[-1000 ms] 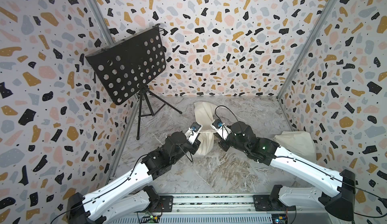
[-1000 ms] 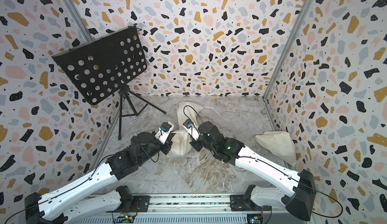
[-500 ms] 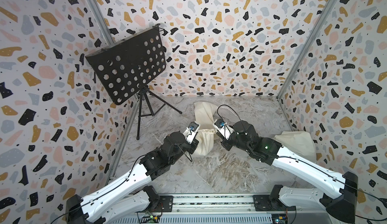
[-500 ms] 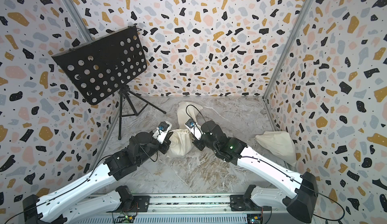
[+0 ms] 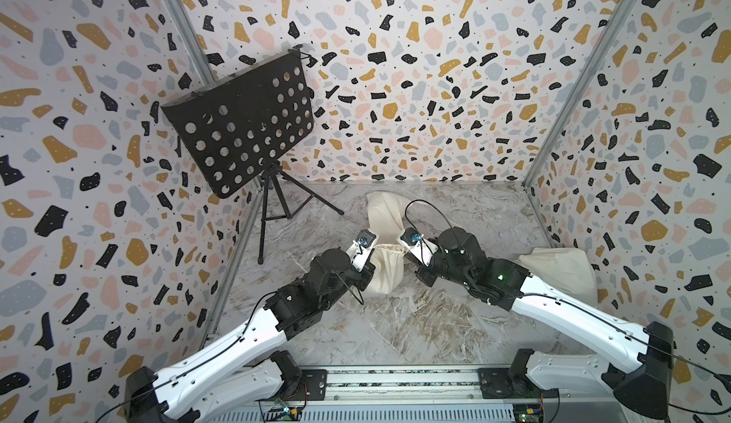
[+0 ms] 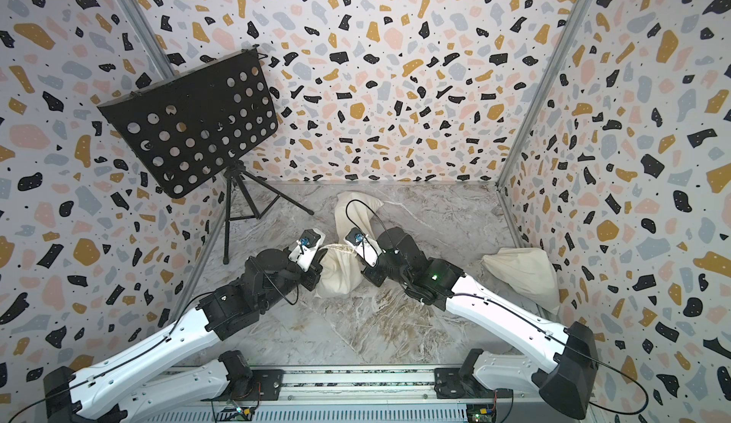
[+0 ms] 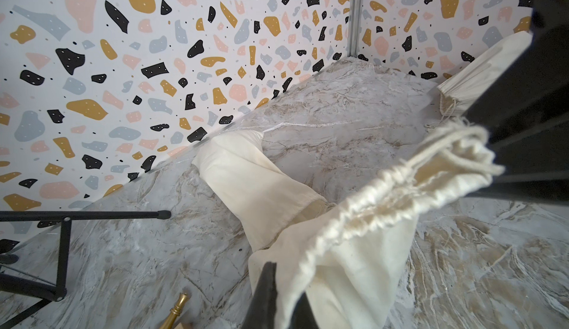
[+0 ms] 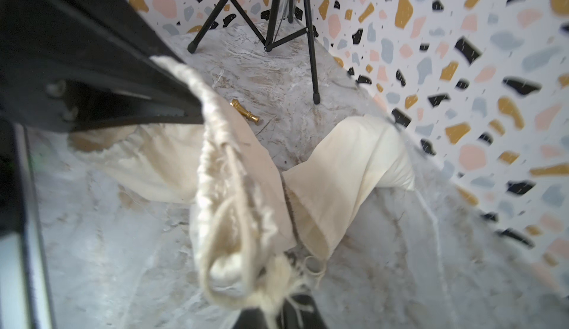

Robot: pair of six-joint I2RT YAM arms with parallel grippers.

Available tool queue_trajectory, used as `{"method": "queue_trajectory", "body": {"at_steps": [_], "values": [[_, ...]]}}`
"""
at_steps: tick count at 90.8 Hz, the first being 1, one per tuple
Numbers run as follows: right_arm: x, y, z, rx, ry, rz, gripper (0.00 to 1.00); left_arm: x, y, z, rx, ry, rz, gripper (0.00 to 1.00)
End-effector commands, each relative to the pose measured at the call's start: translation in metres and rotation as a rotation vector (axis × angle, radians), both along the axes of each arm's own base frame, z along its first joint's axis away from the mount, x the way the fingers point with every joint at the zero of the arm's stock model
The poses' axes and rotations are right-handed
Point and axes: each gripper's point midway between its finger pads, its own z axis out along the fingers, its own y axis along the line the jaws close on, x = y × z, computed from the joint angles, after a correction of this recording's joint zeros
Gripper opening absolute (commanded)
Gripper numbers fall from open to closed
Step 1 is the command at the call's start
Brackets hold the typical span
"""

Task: Close the soil bag
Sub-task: Pick up the soil bag from the center of the board, then frap the soil bag at the center of the board.

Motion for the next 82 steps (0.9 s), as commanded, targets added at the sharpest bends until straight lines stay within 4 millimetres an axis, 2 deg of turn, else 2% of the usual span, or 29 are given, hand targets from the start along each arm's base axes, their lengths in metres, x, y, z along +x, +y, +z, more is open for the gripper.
{"method": "queue_trajectory", "body": {"at_steps": [1,9,21,29,38,47,52,63,73,82], "values": [[0.0,-0.003,0.031,0.04,-0.052,0.002,0.0,0.009,0.006,0.016,-0.016,-0.035,0.055,0.12],[0.005,-0.019,0.045,0.018,-0.104,-0.061,0.0,0.017,0.017,0.006,0.027,-0.041,0.12,0.16],[0.015,-0.051,0.078,0.004,-0.195,-0.188,0.0,0.032,0.037,-0.008,0.061,-0.021,0.22,0.23],[0.019,-0.067,0.106,0.044,-0.238,-0.247,0.0,0.042,0.051,-0.016,0.065,-0.003,0.283,0.28],[0.022,-0.076,0.137,0.111,-0.266,-0.275,0.0,0.049,0.062,-0.015,0.053,0.001,0.325,0.34],[0.021,-0.062,0.161,0.152,-0.266,-0.221,0.0,0.048,0.05,0.002,-0.002,-0.013,0.263,0.45],[0.021,-0.046,0.168,0.167,-0.244,-0.164,0.0,0.043,0.037,0.017,-0.047,-0.027,0.185,0.51],[0.025,-0.019,0.175,0.178,-0.204,-0.087,0.0,0.029,0.014,0.053,-0.149,-0.076,0.032,0.76],[0.028,-0.004,0.176,0.173,-0.18,-0.051,0.0,0.018,-0.002,0.079,-0.187,-0.101,-0.082,0.84],[0.029,0.002,0.179,0.18,-0.174,-0.032,0.0,0.01,-0.014,0.099,-0.213,-0.124,-0.167,0.88]]}}
